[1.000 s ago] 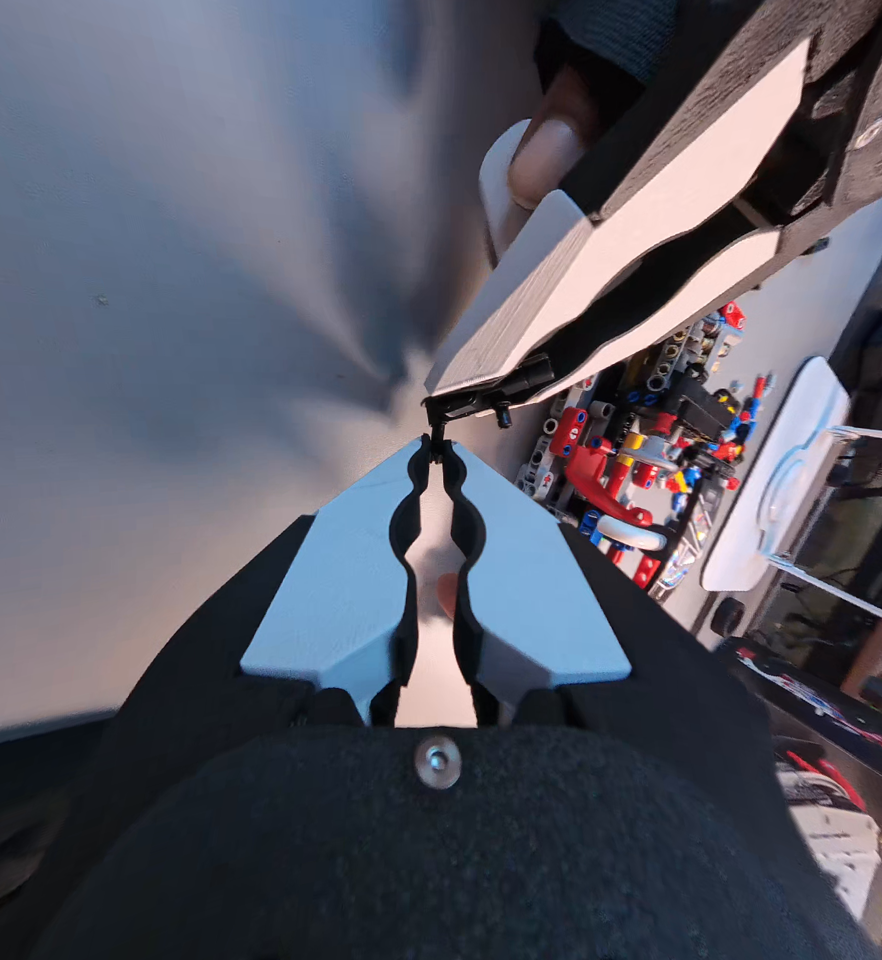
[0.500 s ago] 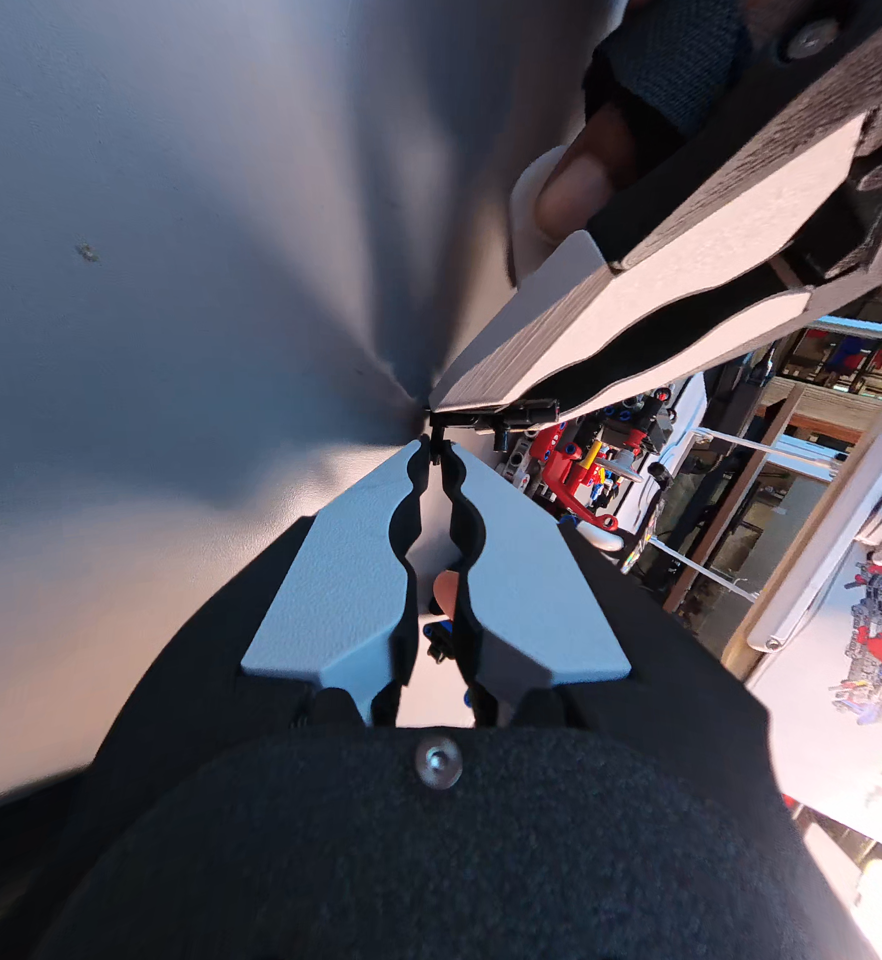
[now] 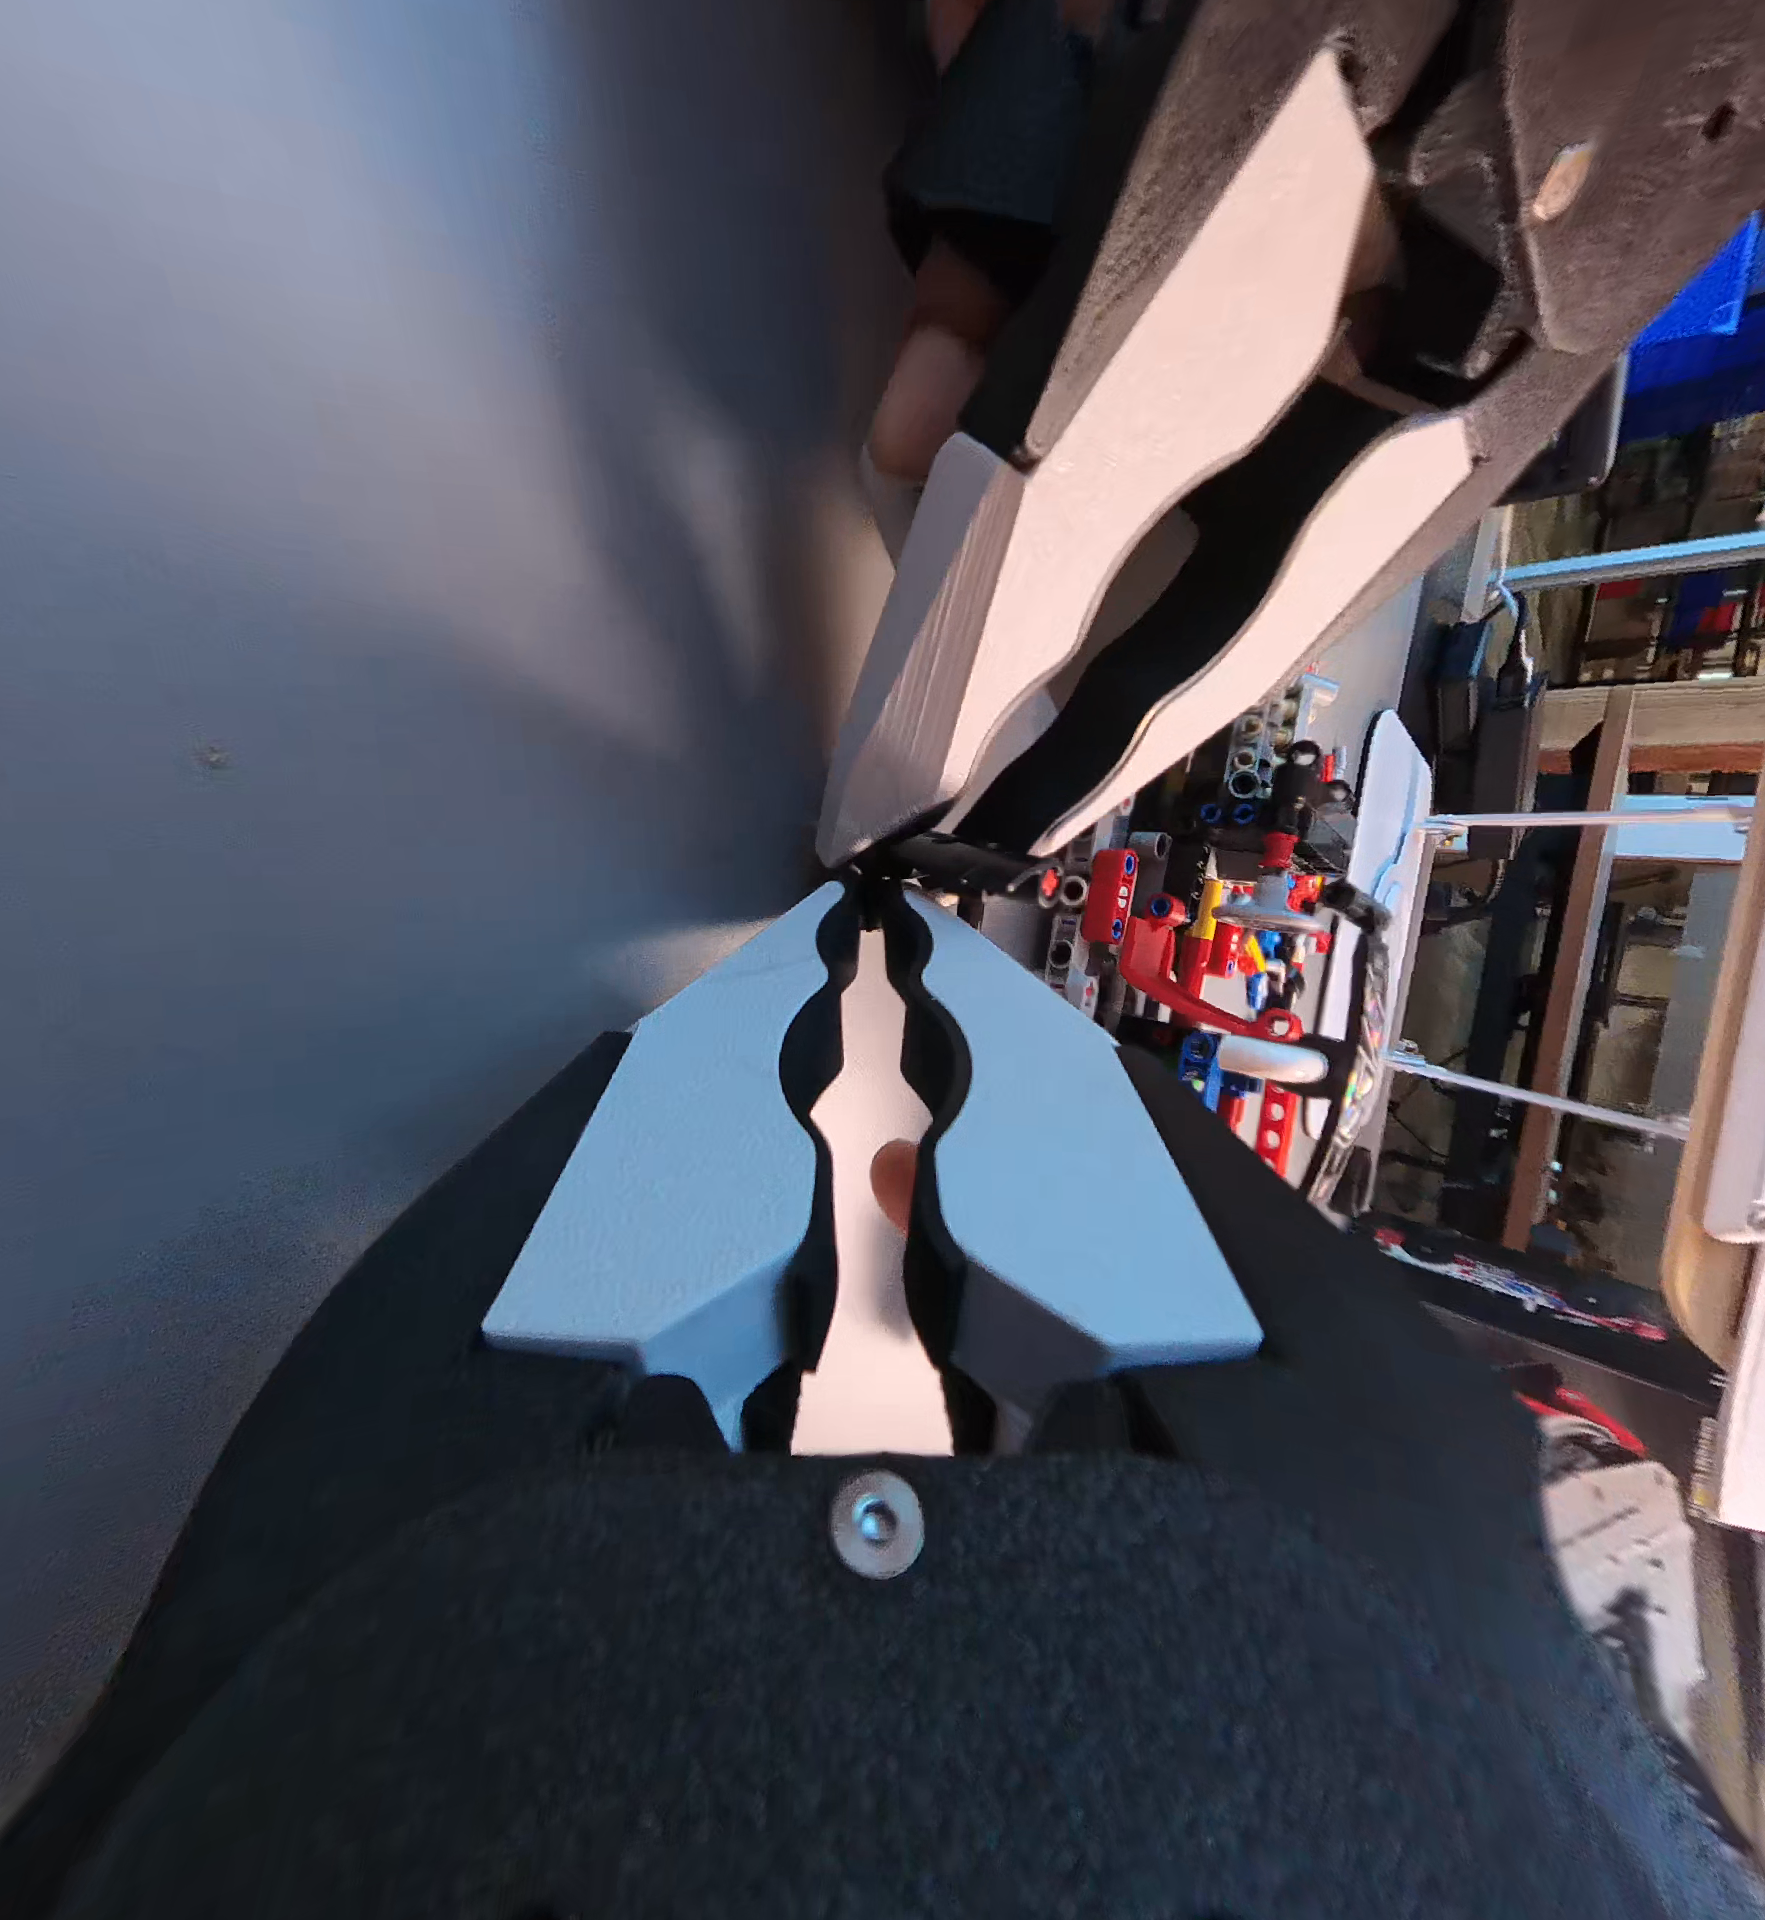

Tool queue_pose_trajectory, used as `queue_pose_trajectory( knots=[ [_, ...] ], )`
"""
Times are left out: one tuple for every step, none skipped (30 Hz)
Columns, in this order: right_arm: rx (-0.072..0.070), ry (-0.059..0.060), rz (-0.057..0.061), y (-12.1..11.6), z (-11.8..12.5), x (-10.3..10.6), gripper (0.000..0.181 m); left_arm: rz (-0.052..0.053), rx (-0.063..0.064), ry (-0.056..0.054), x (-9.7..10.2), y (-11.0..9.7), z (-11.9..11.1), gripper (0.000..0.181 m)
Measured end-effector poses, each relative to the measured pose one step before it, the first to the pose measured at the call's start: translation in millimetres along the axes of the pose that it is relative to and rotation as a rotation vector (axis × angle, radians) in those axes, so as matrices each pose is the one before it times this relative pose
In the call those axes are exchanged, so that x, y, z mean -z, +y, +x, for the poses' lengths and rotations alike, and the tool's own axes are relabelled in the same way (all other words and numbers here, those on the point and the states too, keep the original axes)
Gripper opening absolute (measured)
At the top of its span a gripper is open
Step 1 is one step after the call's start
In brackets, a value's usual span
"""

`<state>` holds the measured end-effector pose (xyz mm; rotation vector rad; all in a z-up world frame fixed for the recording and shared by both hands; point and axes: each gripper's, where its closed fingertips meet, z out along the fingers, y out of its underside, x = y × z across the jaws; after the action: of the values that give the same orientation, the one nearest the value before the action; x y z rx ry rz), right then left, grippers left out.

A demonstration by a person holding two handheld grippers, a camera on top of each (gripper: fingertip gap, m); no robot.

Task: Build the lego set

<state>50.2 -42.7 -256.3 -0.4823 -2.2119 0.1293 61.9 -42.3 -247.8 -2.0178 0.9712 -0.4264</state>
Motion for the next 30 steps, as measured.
queue_pose_trajectory(
  knots=[
    [-0.0191, 0.0088, 0.0311, -1.55, 0.03, -0.15, 0.001, 0.004, -0.0169, 0.0031, 0.87, 0.45, 0.46, 0.018],
    [-0.0005, 0.0217, 0.0176, -0.43, 1.53, 0.22, 0.001, 0.0099, -0.0055, -0.0005, 1.04, -1.01, -0.27, 0.018],
    [0.0053, 0.0261, 0.0187, -1.67, 2.6, 1.36, 0.001, 0.022, -0.0092, 0.0004, 1.81, -2.98, 0.01, 0.018],
    [-0.0093, 0.0225, 0.0224, -1.82, 3.37, 2.78, 0.001, 0.0302, -0.0112, 0.0009, 2.47, -4.28, 0.29, 0.018],
    [-0.0112, 0.0266, 0.0307, -2.83, 4.94, 4.45, 0.001, 0.0421, -0.0042, 0.0008, 3.29, -6.72, 0.48, 0.018],
    [-0.0114, 0.0281, 0.0362, -3.88, 5.92, 5.69, 0.001, 0.0501, -0.0114, 0.0043, 3.65, -8.6, 1.27, 0.018],
    [-0.0177, 0.0243, 0.0331, -4.4, 6.11, 5.88, 0.001, 0.0525, -0.0109, 0.0023, 3.42, -9.2, 1.13, 0.018],
    [-0.0293, 0.0156, 0.0325, -5.4, 5.34, 5.53, 0.001, 0.052, -0.0056, 0.0119, 3.05, -9.13, 2.21, 0.018],
    [-0.0262, 0.0163, 0.0352, -6.76, 5.09, 5.38, 0.001, 0.0583, -0.004, 0.0178, 3.4, -9.53, 2.57, 0.017],
    [-0.0236, 0.0166, 0.0348, -7.28, 5.19, 4.89, 0.001, 0.0576, 0.0089, 0.0227, 3.31, -9.45, 3.0, 0.017],
    [-0.0271, 0.0073, 0.0376, -8.15, 4.06, 4.47, 0.001, 0.0574, 0.0092, 0.0266, 2.92, -9.5, 3.6, 0.017],
    [-0.0256, 0.0101, 0.0355, -8.25, 4.46, 4.0, 0.001, 0.0534, 0.0037, 0.0217, 2.61, -9.14, 3.37, 0.016],
    [-0.0161, 0.0075, 0.0376, -8.59, 3.49, 3.34, 0.0, 0.0496, 0.0024, 0.0249, 2.33, -8.69, 4.02, 0.016],
    [-0.0176, 0.0067, 0.0317, -7.58, 3.0, 2.4, 0.0, 0.0412, 0.0102, 0.0209, 2.09, -6.98, 3.0, 0.016],
    [-0.0189, 0.0024, 0.0169, -4.51, 2.12, 1.09, 0.0, 0.0284, 0.0142, 0.0142, 1.46, -4.53, 1.52, 0.016],
    [-0.0164, -0.0009, 0.009, -1.91, 0.96, 0.04, 0.001, 0.017, 0.015, 0.0115, 1.18, -2.15, 0.69, 0.016],
    [-0.0177, 0.002, 0.0089, -0.7, 0.94, -0.59, 0.001, 0.0154, 0.011, 0.0071, 1.29, -1.59, -0.18, 0.016],
    [-0.0141, 0.0016, -0.0057, 1.94, 1.06, -0.96, 0.001, 0.0185, 0.0049, 0.005, 1.24, -1.67, -0.39, 0.016],
    [-0.0038, 0.0032, -0.0058, 1.82, 1.12, -0.74, 0.0, 0.0087, 0.0025, 0.0015, 0.86, -0.64, -0.48, 0.016],
    [-0.0028, -0.0018, -0.004, 1.57, 0.37, -0.5, 0.001, 0.0006, -0.0102, -0.0132, 0.57, 0.1, -1.85, 0.016],
    [-0.0129, -0.0095, -0.007, 2.2, -0.55, -0.41, 0.001, -0.0028, -0.0205, -0.01, 0.61, 0.14, -0.8, 0.016],
    [-0.023, -0.0153, -0.0094, 3.21, -1.2, -0.14, 0.002, -0.0057, -0.0182, -0.0102, 0.74, 0.22, -0.85, 0.016],
    [-0.0308, -0.0082, -0.0068, 4.06, 0.09, 0.35, 0.002, -0.0101, -0.0219, -0.0116, 0.82, 1.19, -1.16, 0.016],
    [-0.0397, -0.0098, -0.0141, 6.51, 0.21, 0.38, 0.002, -0.0119, -0.0217, -0.0078, 1.04, 1.81, -0.87, 0.016],
    [-0.0442, -0.0153, -0.0373, 10.67, -0.17, -0.16, 0.002, 0.0029, -0.0056, -0.0027, 1.49, -0.19, -0.81, 0.016],
    [-0.0355, -0.0226, -0.0612, 14.52, -1.52, -1.43, 0.002, 0.0209, 0.0143, 0.0053, 1.95, -2.81, -0.6, 0.016],
    [-0.0213, -0.0248, -0.0821, 17.38, -2.53, -2.49, 0.002, 0.0261, 0.0285, 0.0098, 2.23, -3.53, -0.95, 0.016],
    [-0.0082, -0.0273, -0.0929, 17.89, -3.56, -3.7, 0.002, 0.0294, 0.0342, 0.0097, 2.47, -3.82, -1.43, 0.016],
    [-0.0047, -0.0079, -0.0698, 13.31, -1.35, -4.07, 0.002, 0.0348, 0.0369, 0.0105, 2.64, -4.41, -1.57, 0.016],
    [-0.0071, -0.0106, -0.053, 9.67, -1.68, -3.81, 0.002, 0.033, 0.0373, 0.004, 2.65, -4.31, -2.55, 0.016]
  ],
)
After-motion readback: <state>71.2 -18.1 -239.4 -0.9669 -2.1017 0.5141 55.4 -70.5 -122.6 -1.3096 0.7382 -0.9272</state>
